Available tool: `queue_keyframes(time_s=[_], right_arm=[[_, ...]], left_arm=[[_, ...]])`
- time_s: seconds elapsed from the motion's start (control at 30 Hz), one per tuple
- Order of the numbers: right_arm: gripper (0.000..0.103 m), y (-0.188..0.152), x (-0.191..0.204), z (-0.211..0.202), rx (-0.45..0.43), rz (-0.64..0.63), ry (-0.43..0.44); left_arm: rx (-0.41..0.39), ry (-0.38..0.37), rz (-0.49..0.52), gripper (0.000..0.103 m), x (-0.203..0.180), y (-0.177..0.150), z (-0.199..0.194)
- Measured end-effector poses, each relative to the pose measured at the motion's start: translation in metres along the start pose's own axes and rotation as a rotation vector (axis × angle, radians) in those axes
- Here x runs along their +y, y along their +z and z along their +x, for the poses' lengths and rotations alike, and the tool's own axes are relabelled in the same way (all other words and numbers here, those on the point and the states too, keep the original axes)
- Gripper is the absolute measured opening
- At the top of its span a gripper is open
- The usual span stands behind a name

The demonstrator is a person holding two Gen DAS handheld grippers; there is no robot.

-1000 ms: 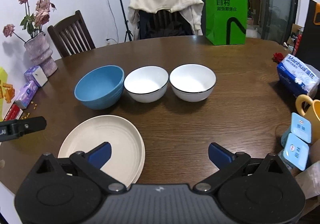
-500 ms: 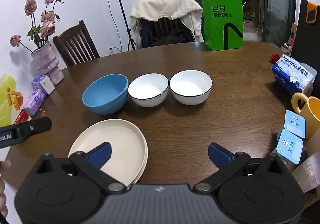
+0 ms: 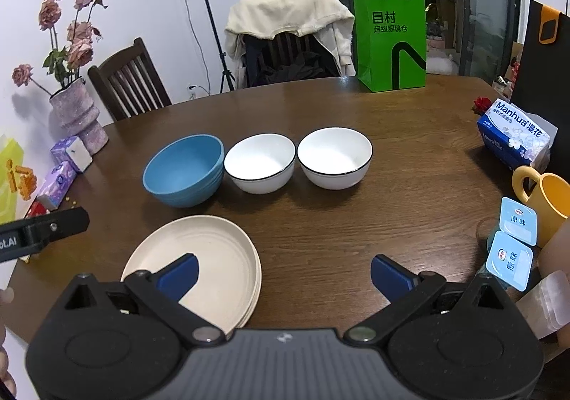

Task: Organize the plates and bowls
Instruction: 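Move both grippers forward to the rim of the blue bowl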

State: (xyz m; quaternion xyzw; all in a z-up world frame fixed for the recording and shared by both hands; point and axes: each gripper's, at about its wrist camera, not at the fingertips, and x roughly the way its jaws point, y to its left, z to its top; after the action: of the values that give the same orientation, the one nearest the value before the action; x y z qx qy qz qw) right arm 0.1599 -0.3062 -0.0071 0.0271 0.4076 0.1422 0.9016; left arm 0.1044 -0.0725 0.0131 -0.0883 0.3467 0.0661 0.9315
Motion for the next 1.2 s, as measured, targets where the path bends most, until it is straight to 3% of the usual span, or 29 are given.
queue_keyframes(time_s=[0.7,1.2], right_arm=[[0.103,0.024,0.055,0.031,0.028,0.035,-0.013],[0.103,0.036,0.081,0.068,0.074,0.076,-0.045]], left_arm=[[0.035,-0.014,0.051,0.103,0.058,0.042,0.026],[0.088,-0.044,0.098,0.103,0.081,0.062,0.067]])
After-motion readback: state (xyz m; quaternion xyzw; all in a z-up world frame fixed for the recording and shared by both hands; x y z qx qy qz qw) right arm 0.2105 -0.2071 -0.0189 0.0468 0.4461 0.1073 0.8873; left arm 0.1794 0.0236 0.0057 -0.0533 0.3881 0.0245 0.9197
